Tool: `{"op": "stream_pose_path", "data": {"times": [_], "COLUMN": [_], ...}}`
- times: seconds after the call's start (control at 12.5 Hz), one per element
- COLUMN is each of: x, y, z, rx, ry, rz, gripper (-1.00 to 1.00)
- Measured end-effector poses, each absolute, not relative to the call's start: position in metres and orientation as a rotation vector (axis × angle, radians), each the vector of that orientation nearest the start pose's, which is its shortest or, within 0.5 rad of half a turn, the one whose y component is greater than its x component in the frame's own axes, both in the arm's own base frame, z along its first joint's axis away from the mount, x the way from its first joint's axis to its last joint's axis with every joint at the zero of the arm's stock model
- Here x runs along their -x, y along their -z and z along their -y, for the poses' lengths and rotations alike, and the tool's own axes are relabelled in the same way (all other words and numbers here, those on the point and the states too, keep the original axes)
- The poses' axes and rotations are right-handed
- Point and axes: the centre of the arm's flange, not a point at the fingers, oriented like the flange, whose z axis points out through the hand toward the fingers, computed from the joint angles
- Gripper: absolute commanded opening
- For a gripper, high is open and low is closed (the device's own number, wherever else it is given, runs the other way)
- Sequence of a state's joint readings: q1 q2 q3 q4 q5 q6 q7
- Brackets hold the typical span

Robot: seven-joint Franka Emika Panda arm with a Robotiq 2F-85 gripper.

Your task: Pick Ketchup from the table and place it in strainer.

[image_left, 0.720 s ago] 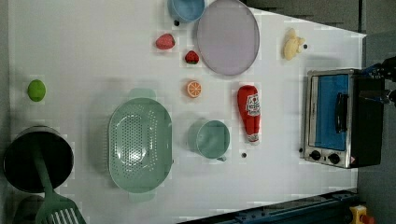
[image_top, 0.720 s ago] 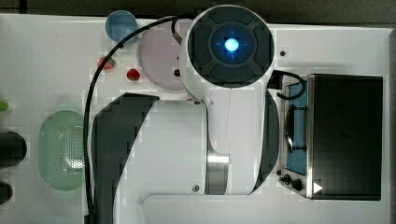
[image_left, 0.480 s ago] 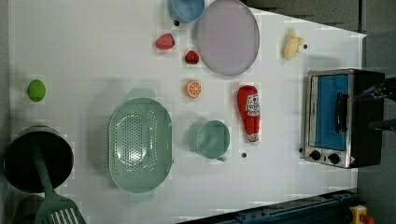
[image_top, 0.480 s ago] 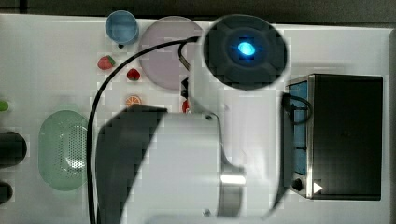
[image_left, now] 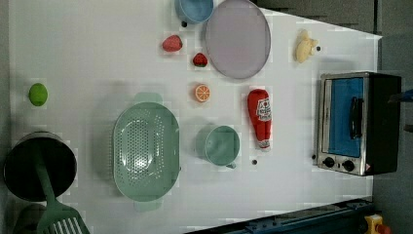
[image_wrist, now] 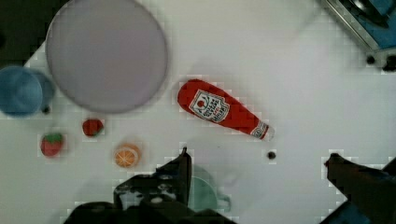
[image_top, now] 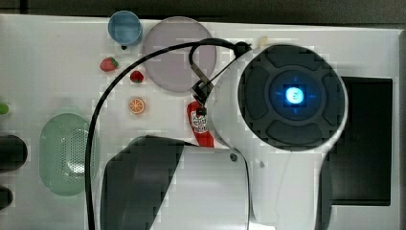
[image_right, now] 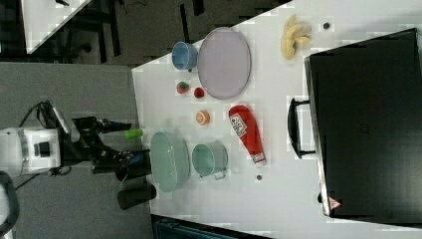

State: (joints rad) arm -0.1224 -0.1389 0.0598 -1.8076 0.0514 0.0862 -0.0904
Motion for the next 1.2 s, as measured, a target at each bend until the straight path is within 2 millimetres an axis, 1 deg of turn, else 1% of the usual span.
{"op": "stream_pose_path", "data": {"times": [0.08, 0.16, 0.24, 0.4, 0.56, 0.64, 0.72, 0.8, 0.96, 1.04, 1.2], "x": [-0.519, -0.525, -0.531, -0.544, -0.553, -0.554, -0.552, -0.547, -0.535, -0.528, -0.523], "y": [-0.582, -0.564, -0.54, -0.483, -0.423, -0.396, -0.373, -0.354, -0.323, -0.312, -0.294], "z": [0.025, 0.024, 0.025, 0.027, 0.022, 0.018, 0.014, 0.011, 0.005, 0.001, -0.002], "rx": [2.92, 2.961, 3.003, 3.066, 3.088, 3.088, 3.083, 3.077, 3.068, 3.061, 3.074], "ry": [-0.028, -0.032, -0.057, -0.097, -0.107, -0.102, -0.107, -0.108, -0.116, -0.132, -0.101], "rz": [-1.045, -0.919, -0.779, -0.465, -0.149, -0.006, 0.11, 0.196, 0.282, 0.318, 0.368], "gripper": [1.0, 1.0, 1.0, 1.0, 1.0, 1.0, 1.0, 1.0, 1.0, 1.0, 1.0]}}
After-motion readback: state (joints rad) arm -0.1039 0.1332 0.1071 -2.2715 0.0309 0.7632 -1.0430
